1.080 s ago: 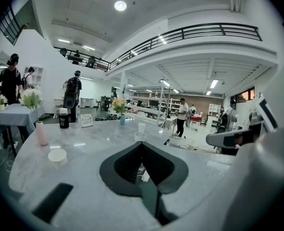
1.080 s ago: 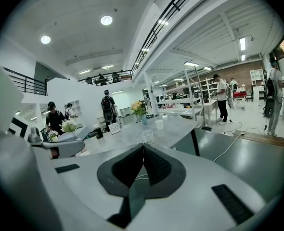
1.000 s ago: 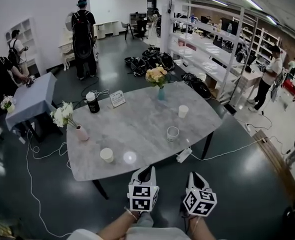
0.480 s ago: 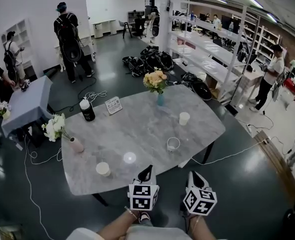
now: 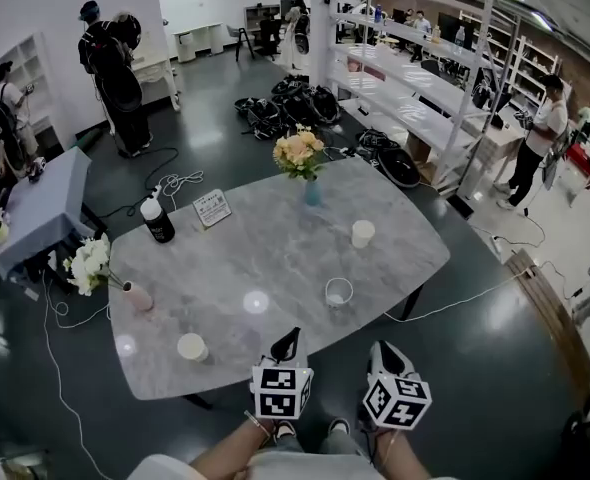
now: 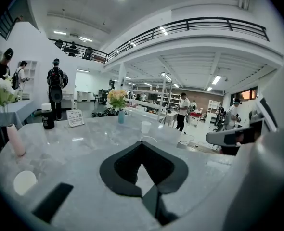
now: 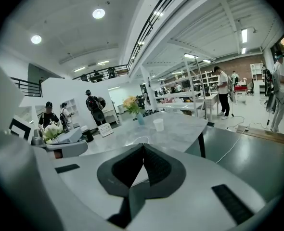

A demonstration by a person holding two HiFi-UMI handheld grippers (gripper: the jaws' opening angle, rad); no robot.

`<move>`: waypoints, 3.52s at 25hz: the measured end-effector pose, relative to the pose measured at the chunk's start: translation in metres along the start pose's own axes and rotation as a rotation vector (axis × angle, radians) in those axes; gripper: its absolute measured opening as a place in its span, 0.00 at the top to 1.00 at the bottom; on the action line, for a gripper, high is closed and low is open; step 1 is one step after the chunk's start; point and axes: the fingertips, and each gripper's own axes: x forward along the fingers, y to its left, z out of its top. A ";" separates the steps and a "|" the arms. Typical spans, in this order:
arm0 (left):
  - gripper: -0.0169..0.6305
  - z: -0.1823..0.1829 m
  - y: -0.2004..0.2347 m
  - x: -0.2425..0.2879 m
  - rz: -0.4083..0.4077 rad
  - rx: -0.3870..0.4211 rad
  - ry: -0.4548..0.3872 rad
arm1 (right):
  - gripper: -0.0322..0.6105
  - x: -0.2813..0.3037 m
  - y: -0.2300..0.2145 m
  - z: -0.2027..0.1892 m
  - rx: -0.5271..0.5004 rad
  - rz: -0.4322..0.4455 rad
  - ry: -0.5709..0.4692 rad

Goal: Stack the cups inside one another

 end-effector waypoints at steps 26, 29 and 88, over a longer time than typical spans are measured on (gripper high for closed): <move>0.98 0.020 0.031 0.076 0.187 -0.086 0.017 | 0.94 0.111 -0.030 0.059 -0.036 0.152 0.003; 0.98 0.015 0.034 0.081 0.195 -0.092 0.028 | 0.94 0.120 -0.035 0.055 -0.061 0.152 0.032; 0.98 -0.060 0.105 0.174 0.481 -0.279 0.189 | 0.56 0.408 -0.094 0.038 -0.314 0.242 0.276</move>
